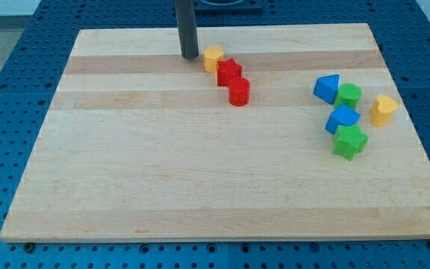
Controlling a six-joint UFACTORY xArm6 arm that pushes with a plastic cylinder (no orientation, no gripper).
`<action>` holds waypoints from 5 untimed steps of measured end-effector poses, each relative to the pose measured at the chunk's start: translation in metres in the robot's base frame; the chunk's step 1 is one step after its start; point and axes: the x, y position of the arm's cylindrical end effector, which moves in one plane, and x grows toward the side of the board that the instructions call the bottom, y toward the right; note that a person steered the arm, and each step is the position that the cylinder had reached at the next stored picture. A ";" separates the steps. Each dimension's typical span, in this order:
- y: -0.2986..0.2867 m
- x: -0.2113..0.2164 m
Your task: Move yellow hexagon into red blocks
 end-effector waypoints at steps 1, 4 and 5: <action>0.000 -0.009; 0.084 0.041; 0.114 0.074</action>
